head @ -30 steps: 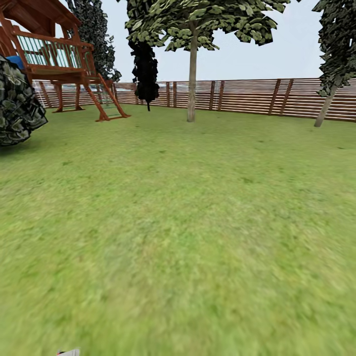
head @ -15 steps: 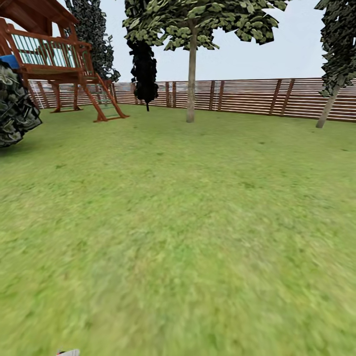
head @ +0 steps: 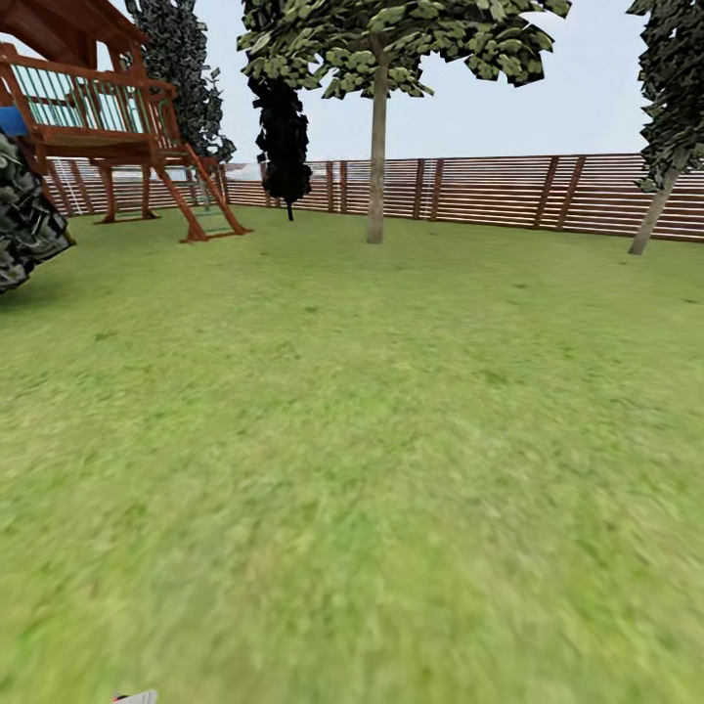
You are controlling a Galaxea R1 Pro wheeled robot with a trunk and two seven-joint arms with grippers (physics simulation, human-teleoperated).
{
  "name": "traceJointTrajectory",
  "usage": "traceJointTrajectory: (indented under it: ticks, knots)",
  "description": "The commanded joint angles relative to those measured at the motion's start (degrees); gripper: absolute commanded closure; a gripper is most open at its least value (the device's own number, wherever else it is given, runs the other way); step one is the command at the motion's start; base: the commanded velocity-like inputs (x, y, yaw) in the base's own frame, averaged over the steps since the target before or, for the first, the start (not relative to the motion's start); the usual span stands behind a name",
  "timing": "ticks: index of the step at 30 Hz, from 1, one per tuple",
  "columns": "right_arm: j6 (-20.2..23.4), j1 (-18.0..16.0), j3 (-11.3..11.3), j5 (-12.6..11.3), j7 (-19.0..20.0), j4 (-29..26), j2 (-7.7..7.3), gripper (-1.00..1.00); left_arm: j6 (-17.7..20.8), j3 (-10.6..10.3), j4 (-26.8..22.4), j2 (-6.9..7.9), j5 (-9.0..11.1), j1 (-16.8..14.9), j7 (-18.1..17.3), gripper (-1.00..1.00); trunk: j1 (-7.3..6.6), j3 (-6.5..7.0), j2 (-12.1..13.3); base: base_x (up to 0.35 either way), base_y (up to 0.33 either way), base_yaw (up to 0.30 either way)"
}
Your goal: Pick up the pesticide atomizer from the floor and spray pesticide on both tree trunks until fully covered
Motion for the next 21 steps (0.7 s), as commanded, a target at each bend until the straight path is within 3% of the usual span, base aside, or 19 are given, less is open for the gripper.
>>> traceJointTrajectory:
  ticks: [1,21]
  knots:
    - [0.0,0.0,0.0,0.0,0.0,0.0,-0.02,-1.0,0.0,0.0,0.0,0.0,0.0,0.0,0.0,1.0,0.0,0.0,0.0,0.341,-0.093,0.0]
    - [0.0,0.0,0.0,0.0,0.0,0.0,-0.02,-1.0,0.0,0.0,0.0,0.0,0.0,0.0,0.0,1.0,0.0,0.0,0.0,0.341,-0.093,0.0]
